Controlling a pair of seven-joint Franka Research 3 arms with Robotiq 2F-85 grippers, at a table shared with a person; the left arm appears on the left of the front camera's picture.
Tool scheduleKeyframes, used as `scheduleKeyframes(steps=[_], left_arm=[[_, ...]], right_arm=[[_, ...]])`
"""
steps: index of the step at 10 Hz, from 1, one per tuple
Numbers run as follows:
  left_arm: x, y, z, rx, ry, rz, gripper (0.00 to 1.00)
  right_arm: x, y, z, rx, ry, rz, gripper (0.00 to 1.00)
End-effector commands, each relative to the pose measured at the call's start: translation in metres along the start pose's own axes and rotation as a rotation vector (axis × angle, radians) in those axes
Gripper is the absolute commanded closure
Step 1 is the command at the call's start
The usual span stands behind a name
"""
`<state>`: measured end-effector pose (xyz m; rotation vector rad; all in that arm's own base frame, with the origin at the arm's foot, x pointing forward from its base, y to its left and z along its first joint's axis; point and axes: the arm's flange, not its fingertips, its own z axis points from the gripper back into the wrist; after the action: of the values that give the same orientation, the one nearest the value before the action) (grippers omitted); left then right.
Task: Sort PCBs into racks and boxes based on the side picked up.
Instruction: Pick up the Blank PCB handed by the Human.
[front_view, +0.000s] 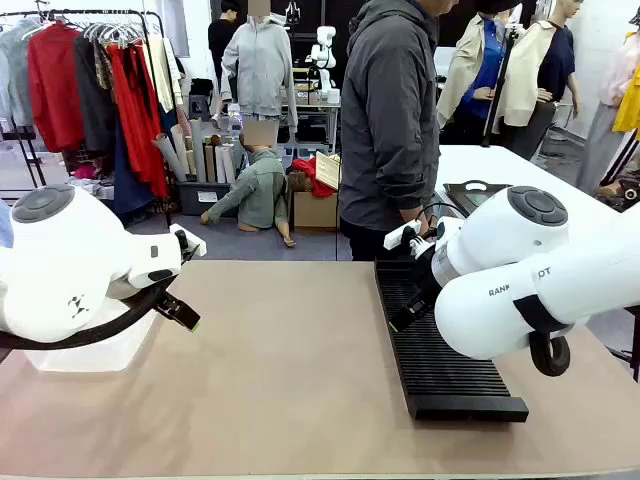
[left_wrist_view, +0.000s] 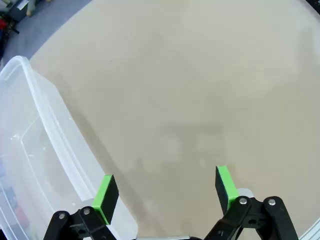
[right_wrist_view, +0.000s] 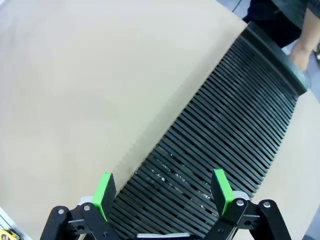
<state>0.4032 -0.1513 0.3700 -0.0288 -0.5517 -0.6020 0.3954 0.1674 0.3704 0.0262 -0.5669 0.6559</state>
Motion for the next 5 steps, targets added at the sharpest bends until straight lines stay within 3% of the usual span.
scheduleKeyframes(steps=[1,5], left_arm=[[0.0001,0.0000,0.0001,0.000,0.000,0.000,0.00],[0.0001,0.0000,0.0001,0.000,0.000,0.000,0.00]], right_arm=[[0.0000,0.0000,0.0001,0.000,0.000,0.000,0.00],[0.0000,0.0000,0.0001,0.000,0.000,0.000,0.00]])
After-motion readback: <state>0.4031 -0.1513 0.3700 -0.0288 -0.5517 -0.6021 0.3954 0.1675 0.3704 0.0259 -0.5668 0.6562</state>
